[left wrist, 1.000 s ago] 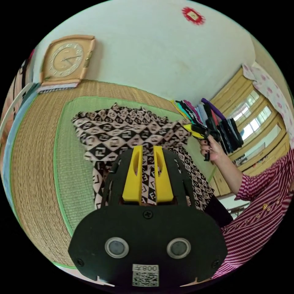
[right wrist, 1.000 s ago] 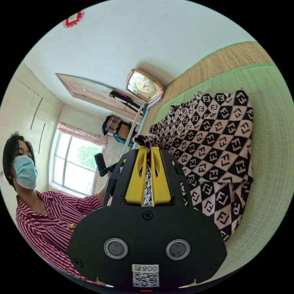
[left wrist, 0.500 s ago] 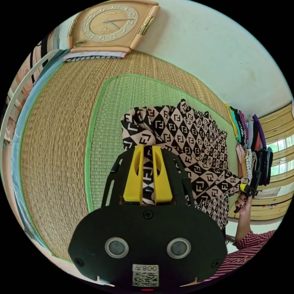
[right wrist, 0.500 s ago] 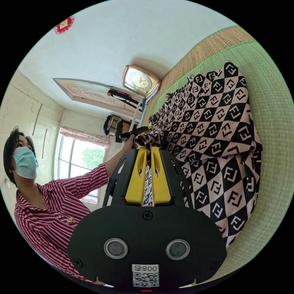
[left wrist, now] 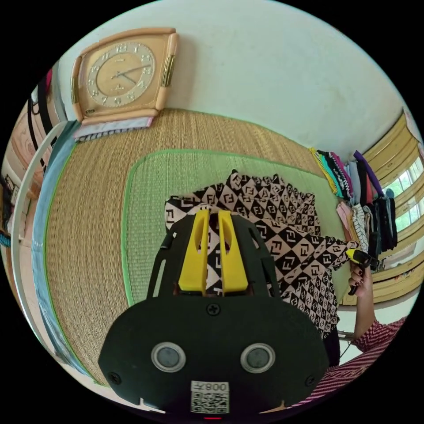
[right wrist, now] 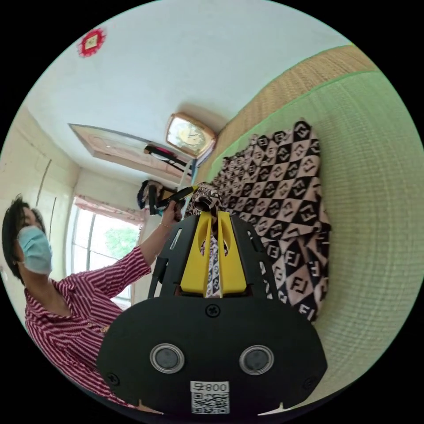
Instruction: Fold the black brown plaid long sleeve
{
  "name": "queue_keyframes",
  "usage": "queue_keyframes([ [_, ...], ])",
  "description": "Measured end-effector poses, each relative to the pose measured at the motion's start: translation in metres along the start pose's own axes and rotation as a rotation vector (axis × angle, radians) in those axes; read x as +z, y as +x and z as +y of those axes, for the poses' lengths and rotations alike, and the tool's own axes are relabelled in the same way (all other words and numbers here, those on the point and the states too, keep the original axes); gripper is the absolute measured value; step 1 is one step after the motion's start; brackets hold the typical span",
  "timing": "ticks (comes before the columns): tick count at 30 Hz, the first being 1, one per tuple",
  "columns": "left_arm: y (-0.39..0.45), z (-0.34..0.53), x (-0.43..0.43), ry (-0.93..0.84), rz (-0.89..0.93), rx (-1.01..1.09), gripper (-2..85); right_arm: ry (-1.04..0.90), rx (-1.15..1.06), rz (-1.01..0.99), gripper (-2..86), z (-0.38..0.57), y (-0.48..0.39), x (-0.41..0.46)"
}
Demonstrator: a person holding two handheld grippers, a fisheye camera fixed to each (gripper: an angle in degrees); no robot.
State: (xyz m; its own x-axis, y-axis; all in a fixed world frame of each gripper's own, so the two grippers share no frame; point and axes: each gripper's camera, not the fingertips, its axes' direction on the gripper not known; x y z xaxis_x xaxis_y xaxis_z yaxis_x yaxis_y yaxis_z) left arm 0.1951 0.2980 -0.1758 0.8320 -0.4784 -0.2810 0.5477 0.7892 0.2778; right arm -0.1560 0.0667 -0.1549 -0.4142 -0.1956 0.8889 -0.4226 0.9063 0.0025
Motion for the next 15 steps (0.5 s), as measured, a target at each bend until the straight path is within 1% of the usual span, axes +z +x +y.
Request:
queue_keyframes([
  [2,-0.003,-0.001,0.005,0.000,0.013,-0.040,5.2,-0.022,0.089,0.043,3.5,-0.010,0.033,-0.002],
  [3,-0.005,0.002,0.001,0.038,0.063,-0.043,5.7,-0.021,0.105,0.048,3.7,-0.011,0.039,-0.004],
  [5,-0.005,0.008,-0.007,0.074,0.131,-0.017,6.3,0.006,0.109,0.067,4.4,-0.009,0.049,-0.015],
  [7,-0.002,0.017,-0.015,0.088,0.150,0.018,6.7,0.023,0.117,0.101,5.0,-0.004,0.054,-0.022],
  [8,0.000,0.024,-0.019,0.088,0.167,0.046,6.9,0.042,0.116,0.088,5.4,0.001,0.055,-0.025],
  [12,0.005,0.051,-0.014,0.039,0.254,0.083,7.3,0.060,0.099,0.060,6.7,0.014,0.049,-0.020],
  [15,0.010,0.056,0.001,-0.007,0.268,0.095,7.4,0.053,0.066,0.070,7.2,0.021,0.039,-0.013],
])
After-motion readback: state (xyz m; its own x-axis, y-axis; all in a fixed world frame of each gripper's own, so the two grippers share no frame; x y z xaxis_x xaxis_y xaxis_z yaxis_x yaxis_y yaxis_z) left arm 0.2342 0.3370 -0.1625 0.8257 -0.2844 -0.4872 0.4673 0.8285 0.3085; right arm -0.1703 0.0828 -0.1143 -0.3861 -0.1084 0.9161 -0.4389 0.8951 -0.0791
